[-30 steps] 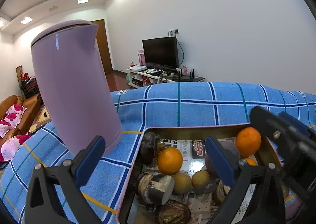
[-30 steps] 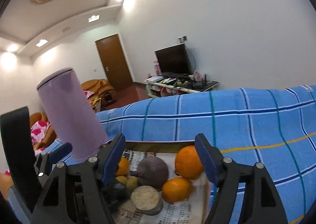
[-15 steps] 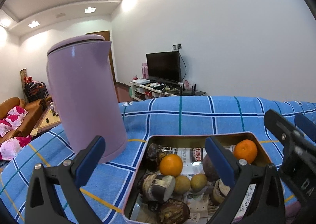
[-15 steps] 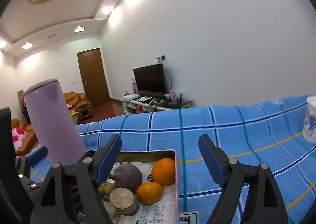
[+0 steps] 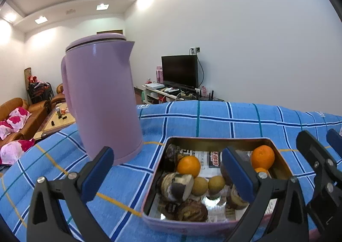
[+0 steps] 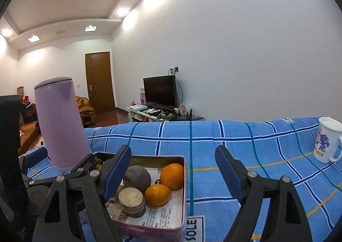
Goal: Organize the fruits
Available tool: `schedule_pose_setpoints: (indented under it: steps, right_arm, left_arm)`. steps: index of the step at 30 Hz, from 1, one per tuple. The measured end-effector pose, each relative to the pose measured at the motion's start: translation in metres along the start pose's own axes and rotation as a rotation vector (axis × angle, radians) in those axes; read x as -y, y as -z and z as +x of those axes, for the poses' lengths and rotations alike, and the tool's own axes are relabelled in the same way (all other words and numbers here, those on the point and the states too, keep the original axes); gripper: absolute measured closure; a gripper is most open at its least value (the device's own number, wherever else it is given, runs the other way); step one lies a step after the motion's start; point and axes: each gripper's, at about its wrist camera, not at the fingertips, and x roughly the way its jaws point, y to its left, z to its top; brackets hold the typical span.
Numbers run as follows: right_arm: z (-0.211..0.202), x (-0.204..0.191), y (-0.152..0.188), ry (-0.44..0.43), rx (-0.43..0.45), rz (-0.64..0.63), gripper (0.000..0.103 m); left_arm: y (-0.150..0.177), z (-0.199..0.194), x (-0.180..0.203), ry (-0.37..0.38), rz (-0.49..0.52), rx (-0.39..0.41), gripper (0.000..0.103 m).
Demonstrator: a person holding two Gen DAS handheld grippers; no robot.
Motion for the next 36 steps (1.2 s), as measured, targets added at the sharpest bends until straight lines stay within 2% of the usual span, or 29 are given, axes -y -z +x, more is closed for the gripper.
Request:
schedule_pose_setpoints:
  steps: [6, 12, 18, 36]
  right_arm:
    - [-0.019, 0.003, 0.003, 0.002, 0.015, -0.009, 0.021]
    - [-0.037, 0.007, 0.004, 0.015, 0.037, -0.011, 0.021]
    - [-0.052, 0.009, 0.006, 0.026, 0.059, -0.003, 0.021]
    - [-0.048, 0.009, 0.004, 0.035, 0.044, 0.001, 0.021]
  left_arm:
    - [0.009, -0.019, -0.009, -0.001, -0.022, 0.019, 0.0]
    - [0.013, -0.033, -0.004, -0.014, 0.012, 0.06, 0.0]
    - [0.013, -0.038, -0.002, -0.009, 0.02, 0.065, 0.0]
    - [0.013, -0.036, 0.003, -0.032, 0.042, 0.05, 0.0]
